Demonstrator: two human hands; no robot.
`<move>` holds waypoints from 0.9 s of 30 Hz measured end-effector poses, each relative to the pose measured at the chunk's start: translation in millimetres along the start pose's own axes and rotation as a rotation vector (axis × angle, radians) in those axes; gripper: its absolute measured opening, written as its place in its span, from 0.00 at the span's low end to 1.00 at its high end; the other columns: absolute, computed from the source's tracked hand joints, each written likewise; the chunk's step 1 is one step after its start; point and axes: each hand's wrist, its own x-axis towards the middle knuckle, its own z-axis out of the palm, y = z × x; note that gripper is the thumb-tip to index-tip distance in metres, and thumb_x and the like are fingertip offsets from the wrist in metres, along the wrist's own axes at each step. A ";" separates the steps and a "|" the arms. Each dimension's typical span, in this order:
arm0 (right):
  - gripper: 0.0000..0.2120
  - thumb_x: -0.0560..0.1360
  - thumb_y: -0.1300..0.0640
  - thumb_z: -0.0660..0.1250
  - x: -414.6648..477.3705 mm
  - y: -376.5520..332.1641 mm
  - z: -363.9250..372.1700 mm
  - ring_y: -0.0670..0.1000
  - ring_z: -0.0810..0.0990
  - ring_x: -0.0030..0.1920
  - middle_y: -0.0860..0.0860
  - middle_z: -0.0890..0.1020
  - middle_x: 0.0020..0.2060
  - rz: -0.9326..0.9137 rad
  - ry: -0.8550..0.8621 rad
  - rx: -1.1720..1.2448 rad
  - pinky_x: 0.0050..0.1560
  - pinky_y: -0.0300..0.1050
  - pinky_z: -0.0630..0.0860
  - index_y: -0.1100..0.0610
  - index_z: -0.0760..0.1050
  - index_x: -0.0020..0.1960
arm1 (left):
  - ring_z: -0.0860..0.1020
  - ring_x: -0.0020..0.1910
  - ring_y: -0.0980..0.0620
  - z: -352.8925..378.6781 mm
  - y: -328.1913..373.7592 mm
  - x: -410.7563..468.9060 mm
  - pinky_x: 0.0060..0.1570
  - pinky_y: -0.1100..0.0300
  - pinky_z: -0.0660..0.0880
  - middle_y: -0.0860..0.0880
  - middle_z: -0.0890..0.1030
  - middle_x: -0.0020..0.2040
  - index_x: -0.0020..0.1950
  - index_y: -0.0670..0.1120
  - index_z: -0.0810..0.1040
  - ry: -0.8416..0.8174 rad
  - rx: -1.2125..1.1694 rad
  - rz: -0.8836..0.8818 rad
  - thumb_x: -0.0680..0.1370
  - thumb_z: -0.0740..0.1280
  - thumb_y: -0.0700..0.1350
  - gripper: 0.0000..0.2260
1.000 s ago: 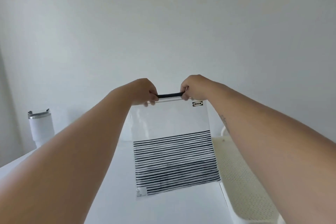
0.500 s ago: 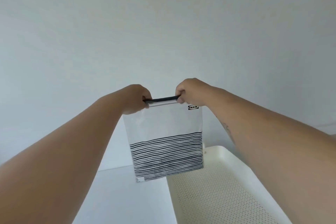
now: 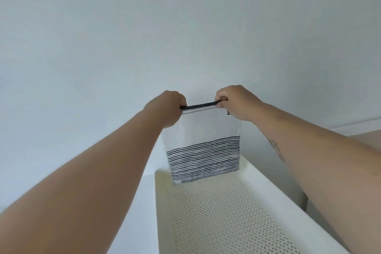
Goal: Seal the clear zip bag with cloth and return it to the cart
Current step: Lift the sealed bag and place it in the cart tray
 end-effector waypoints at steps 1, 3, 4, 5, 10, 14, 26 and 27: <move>0.05 0.76 0.60 0.65 -3.5 6.3 6.7 0.58 0.80 0.43 0.53 0.80 0.44 0.006 -0.003 0.020 0.46 0.53 0.77 0.55 0.80 0.45 | 0.78 0.47 0.44 7.9 0.9 -0.5 0.43 0.53 0.77 0.49 0.78 0.50 0.52 0.51 0.79 -0.015 0.008 -0.005 0.78 0.59 0.39 0.12; 0.05 0.76 0.59 0.66 -13.7 17.1 20.1 0.57 0.80 0.44 0.52 0.81 0.42 0.017 -0.016 0.063 0.47 0.53 0.77 0.54 0.80 0.44 | 0.78 0.46 0.45 21.1 2.1 -5.3 0.41 0.54 0.76 0.50 0.78 0.50 0.52 0.52 0.79 -0.051 0.013 -0.005 0.77 0.59 0.39 0.12; 0.05 0.76 0.59 0.66 -20.1 21.7 26.0 0.57 0.80 0.44 0.51 0.81 0.41 0.022 -0.026 0.078 0.46 0.52 0.77 0.54 0.80 0.44 | 0.78 0.45 0.45 25.6 2.8 -9.2 0.42 0.54 0.76 0.50 0.78 0.50 0.52 0.52 0.79 -0.074 0.010 0.007 0.77 0.59 0.39 0.12; 0.05 0.76 0.59 0.67 -27.2 26.2 31.6 0.57 0.80 0.43 0.51 0.81 0.40 0.025 -0.037 0.089 0.45 0.51 0.76 0.53 0.80 0.43 | 0.78 0.46 0.46 29.3 3.2 -14.4 0.43 0.53 0.77 0.51 0.78 0.51 0.52 0.52 0.79 -0.101 -0.001 0.022 0.77 0.59 0.40 0.12; 0.06 0.76 0.59 0.67 -67.3 42.5 47.5 0.54 0.79 0.36 0.46 0.78 0.34 0.040 -0.138 0.080 0.40 0.47 0.75 0.51 0.79 0.41 | 0.77 0.47 0.49 47.3 9.7 -54.6 0.49 0.50 0.78 0.51 0.79 0.53 0.54 0.51 0.79 -0.246 -0.061 0.097 0.78 0.60 0.42 0.11; 0.07 0.77 0.57 0.65 -109.4 49.8 56.2 0.51 0.82 0.38 0.47 0.80 0.37 0.040 -0.236 0.032 0.44 0.52 0.79 0.49 0.79 0.41 | 0.77 0.48 0.50 69.8 21.8 -92.8 0.51 0.49 0.78 0.53 0.80 0.54 0.55 0.53 0.79 -0.323 -0.101 0.094 0.78 0.60 0.42 0.12; 0.08 0.75 0.55 0.67 -217.3 82.1 88.7 0.48 0.81 0.48 0.45 0.84 0.48 0.120 -0.518 -0.054 0.50 0.45 0.77 0.48 0.83 0.51 | 0.78 0.47 0.49 147.9 74.1 -192.1 0.44 0.57 0.77 0.50 0.79 0.53 0.56 0.50 0.79 -0.435 -0.073 0.047 0.78 0.60 0.39 0.12; 0.09 0.75 0.56 0.67 -221.8 85.2 90.8 0.49 0.81 0.48 0.46 0.85 0.48 0.123 -0.523 -0.054 0.51 0.45 0.77 0.48 0.83 0.52 | 0.78 0.48 0.49 150.4 78.4 -197.4 0.45 0.56 0.77 0.50 0.79 0.54 0.57 0.50 0.79 -0.438 -0.061 0.049 0.79 0.60 0.39 0.12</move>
